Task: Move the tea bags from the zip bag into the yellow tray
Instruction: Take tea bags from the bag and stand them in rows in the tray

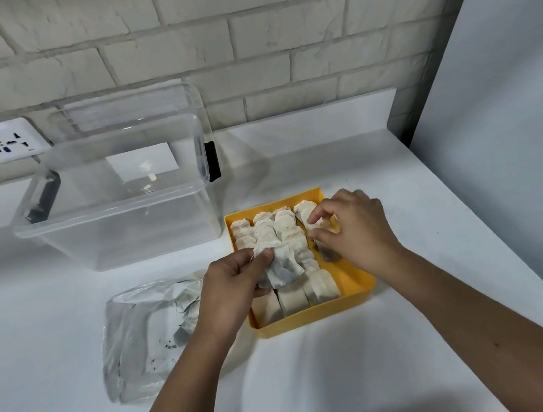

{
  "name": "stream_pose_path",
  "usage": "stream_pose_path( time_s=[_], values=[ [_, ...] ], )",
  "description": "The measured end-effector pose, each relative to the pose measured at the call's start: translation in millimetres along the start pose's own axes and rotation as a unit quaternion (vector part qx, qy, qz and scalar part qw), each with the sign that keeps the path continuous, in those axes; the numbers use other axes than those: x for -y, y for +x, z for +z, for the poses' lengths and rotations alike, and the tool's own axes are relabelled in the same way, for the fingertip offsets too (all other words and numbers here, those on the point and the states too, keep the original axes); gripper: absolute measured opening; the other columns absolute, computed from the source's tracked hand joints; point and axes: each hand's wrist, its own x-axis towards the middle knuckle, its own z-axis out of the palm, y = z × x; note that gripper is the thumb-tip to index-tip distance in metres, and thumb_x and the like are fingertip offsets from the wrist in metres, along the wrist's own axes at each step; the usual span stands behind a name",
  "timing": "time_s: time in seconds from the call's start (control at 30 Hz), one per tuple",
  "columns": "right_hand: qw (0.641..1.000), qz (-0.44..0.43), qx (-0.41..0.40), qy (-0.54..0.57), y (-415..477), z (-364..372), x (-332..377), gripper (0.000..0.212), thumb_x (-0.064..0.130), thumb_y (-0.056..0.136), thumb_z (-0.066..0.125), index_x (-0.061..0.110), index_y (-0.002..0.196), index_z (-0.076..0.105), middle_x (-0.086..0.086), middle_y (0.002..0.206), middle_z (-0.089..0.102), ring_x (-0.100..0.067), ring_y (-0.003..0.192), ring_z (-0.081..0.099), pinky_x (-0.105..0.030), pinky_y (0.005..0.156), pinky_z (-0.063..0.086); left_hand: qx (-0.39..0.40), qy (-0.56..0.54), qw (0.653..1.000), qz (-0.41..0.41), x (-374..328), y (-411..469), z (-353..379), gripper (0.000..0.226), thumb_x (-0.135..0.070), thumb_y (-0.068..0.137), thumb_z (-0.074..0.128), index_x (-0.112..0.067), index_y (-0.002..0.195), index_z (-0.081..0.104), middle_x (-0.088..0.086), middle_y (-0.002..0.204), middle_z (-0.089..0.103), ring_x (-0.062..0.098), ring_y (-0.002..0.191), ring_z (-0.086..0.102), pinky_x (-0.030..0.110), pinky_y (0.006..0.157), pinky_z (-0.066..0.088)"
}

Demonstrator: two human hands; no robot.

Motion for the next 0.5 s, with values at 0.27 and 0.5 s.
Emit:
stream_pose_path(
  time_s=[0.27,0.5],
  values=[
    [0.97,-0.039,0.089,0.224,-18.6,-8.6,28.7,0.013,0.03,0.075,0.082,0.024,0.082,0.073,0.011,0.067,0.058,-0.001,0.06,0.051,-0.017,0.06,0.039,0.026,0.026,0.999,0.0,-3.9,-6.6,7.7,0.018,-0.027,0.089,0.073,-0.009,0.087,0.078,0.021,0.086,0.075,0.029,0.085,0.074,0.032,0.071,0.062],
    [0.98,-0.005,0.087,0.179,-24.0,-19.5,13.6,0.009,0.023,0.085,0.073,0.021,0.082,0.064,0.016,0.073,0.057,0.004,0.067,0.055,-0.008,0.061,0.04,0.031,0.02,0.999,-0.009,-5.7,-10.8,8.6,0.015,-0.025,0.089,0.072,-0.011,0.09,0.079,0.009,0.084,0.078,0.02,0.078,0.072,0.022,0.063,0.058]
  ],
)
